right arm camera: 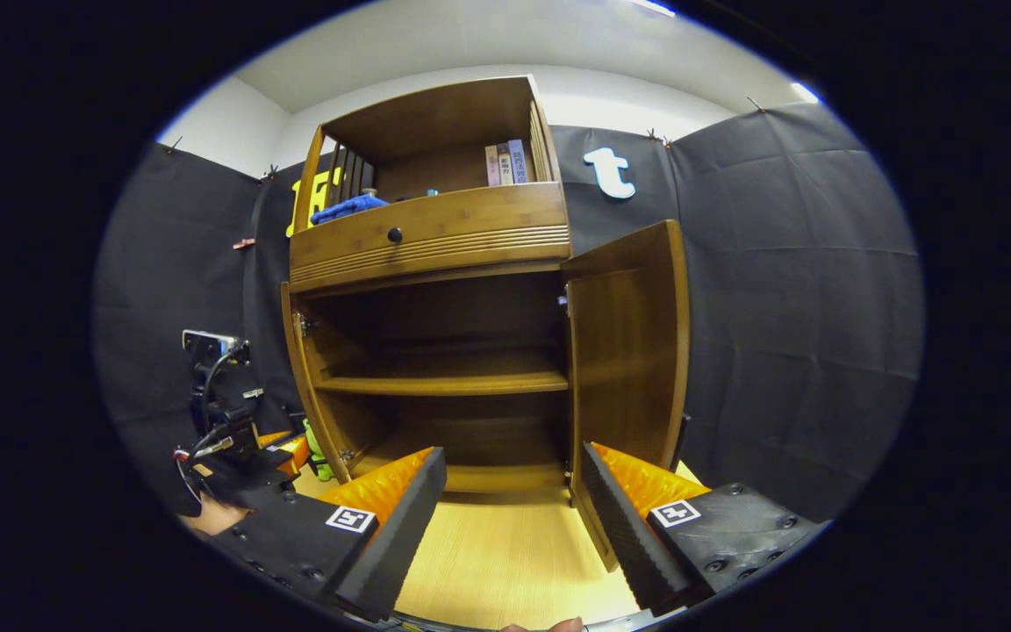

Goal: Open the right door of the double-door shoe cabinet with the right hand, and open the left door with the left hand.

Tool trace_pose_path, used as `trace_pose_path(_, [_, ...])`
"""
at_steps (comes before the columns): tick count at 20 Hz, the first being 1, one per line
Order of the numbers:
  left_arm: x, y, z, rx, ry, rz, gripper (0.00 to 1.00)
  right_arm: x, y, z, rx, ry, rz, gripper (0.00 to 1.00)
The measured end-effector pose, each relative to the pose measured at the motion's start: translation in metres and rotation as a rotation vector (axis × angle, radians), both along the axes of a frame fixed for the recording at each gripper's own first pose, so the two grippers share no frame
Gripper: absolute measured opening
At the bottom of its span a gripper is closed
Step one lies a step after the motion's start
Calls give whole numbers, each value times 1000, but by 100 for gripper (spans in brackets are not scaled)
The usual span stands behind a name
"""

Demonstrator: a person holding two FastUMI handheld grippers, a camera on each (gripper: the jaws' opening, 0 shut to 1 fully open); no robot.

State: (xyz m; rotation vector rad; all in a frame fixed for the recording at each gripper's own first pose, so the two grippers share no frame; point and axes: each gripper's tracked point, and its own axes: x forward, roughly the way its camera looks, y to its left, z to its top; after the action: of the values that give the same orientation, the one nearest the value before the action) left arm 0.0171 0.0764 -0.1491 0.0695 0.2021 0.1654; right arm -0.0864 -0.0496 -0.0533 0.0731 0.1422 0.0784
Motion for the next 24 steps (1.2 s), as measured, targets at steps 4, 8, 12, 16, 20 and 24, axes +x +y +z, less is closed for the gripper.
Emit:
trace_pose_path(4, [-13, 31, 0, -51, 7, 23, 13, 3, 7, 2, -8, -12, 35, 100])
trace_pose_path(8, [-32, 89, -1, -102, 8, 121, 12, 13, 27, 0, 4, -7, 76, 98])
trace_pose_path(12, [-40, 121, 1, -129, -1, 84, 10, 13, 48, -4, 16, -5, 102, 98])
trace_pose_path(16, [-43, 133, 2, -126, -13, 56, 10, 12, 57, 0, 16, -22, 86, 98])
trace_pose_path(20, [-44, 143, 2, -130, -17, 30, 9, 10, 61, 3, 9, -38, 53, 98])
trace_pose_path(24, [-53, 154, 5, -103, -18, 32, 14, 8, 67, 2, 5, -45, 30, 98])
